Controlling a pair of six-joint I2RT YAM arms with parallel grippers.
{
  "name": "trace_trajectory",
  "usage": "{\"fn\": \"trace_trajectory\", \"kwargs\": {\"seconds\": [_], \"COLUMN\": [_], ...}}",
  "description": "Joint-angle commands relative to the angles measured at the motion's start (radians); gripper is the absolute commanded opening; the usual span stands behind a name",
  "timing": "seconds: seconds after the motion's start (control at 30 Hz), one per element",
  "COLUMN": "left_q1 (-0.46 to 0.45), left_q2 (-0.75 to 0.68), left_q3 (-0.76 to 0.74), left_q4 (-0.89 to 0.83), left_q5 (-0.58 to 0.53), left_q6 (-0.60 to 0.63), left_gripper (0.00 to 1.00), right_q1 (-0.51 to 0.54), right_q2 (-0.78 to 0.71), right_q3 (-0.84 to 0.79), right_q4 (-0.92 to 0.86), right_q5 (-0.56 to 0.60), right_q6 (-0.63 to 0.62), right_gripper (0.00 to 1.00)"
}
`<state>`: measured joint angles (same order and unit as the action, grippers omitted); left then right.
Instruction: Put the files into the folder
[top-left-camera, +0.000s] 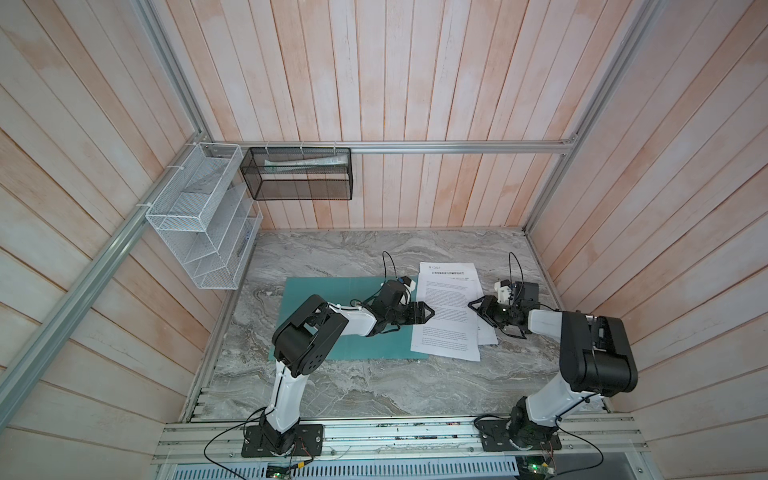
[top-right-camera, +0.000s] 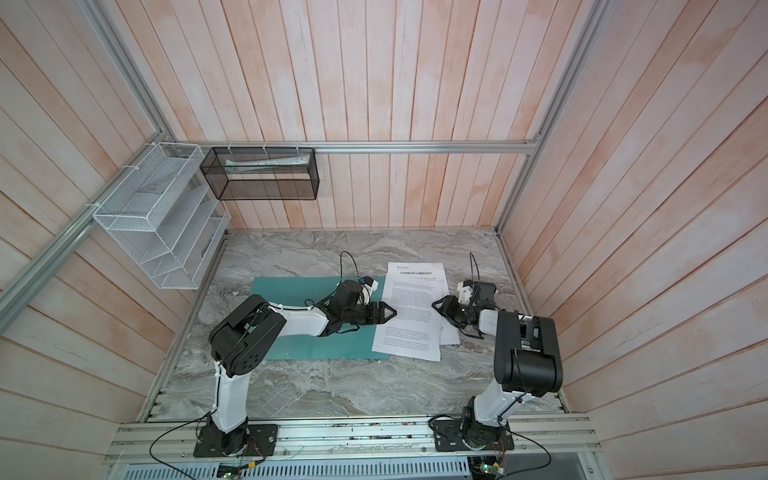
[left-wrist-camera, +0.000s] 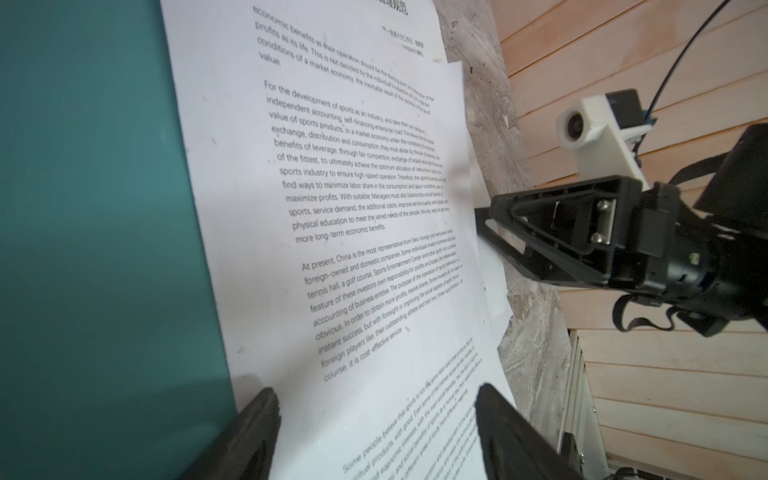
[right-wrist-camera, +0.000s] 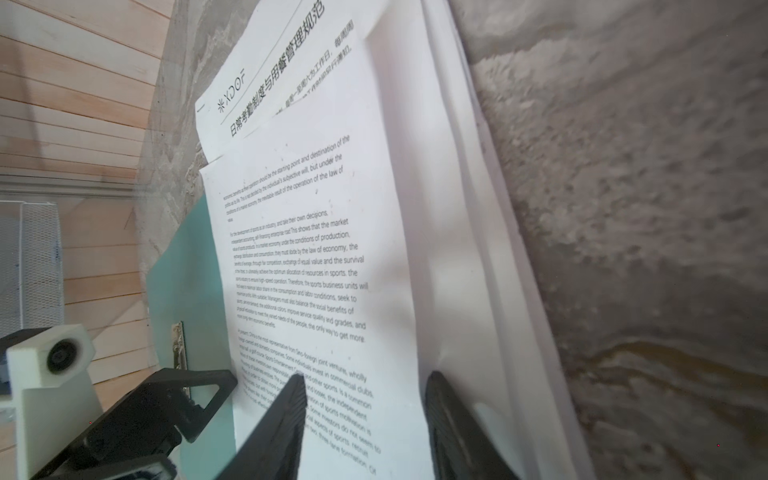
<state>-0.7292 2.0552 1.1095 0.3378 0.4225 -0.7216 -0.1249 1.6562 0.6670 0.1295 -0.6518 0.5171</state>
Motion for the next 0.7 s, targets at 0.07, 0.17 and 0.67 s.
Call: {"fn": "trace_trajectory", "kwargs": {"seconds": [0.07,0.17,0.67], "left_q1": [0.002,0.005,0.015], "left_q2": [0.053,0.063,0.072], "left_q3": [0.024,0.016,-0.005], "left_q4": [0.013,0.02,0.047], "left_q5": [0.025,0.025,0.03], "left_q6": [-0.012,-0.016,-0.027], "left_gripper": [0.77,0.76,0.75], "right_q1": [-0.011,-0.013,-0.005], "right_q2": [0.041,0.048,0.079], "right_q3": [-0.035,-0.045,-0.047], "right_q4": [0.075,0.109,0.138], "right_q5": [-0.154,-0.188,-0.237], "right_q6": [0.04,0.063,0.077], "right_gripper": [0.48,0.47,0.33]}}
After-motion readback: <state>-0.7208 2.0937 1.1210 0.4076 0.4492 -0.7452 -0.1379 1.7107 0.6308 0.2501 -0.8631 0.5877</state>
